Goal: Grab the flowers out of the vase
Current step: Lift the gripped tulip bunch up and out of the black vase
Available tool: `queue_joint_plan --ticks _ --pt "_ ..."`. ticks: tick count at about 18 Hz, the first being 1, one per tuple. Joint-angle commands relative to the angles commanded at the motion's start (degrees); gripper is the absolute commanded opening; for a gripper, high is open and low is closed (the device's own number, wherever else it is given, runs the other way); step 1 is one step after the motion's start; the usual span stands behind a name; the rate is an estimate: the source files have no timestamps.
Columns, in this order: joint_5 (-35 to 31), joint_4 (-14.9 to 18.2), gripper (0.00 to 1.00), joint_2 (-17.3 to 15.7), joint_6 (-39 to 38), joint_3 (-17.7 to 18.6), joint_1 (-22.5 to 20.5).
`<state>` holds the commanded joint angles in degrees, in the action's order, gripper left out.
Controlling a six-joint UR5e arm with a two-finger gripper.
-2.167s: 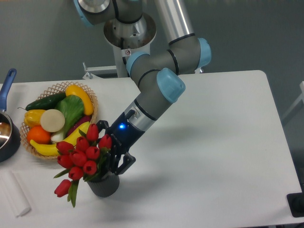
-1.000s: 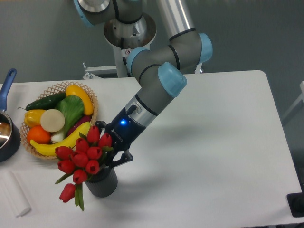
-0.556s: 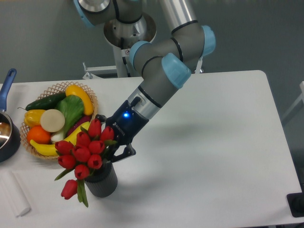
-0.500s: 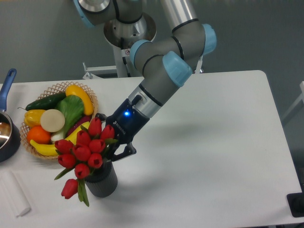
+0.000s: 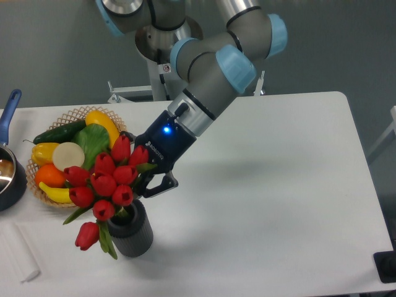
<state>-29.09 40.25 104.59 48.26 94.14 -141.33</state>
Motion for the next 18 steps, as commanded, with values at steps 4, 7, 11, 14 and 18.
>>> queue_joint_plan --ticks 4,7,11,14,18 --pt "0.09 0.00 0.44 0.00 -1.94 -2.02 -0.26" --pt "0.09 0.09 0.44 0.00 -4.75 -2.47 -0.44" --pt "0.17 0.09 0.43 -0.17 -5.90 -2.64 -0.44" --pt "0.79 0.09 0.43 -0.61 -10.01 -2.64 -0.62" --pt "0.97 0.00 0.43 -1.58 -11.44 -2.64 -0.70"
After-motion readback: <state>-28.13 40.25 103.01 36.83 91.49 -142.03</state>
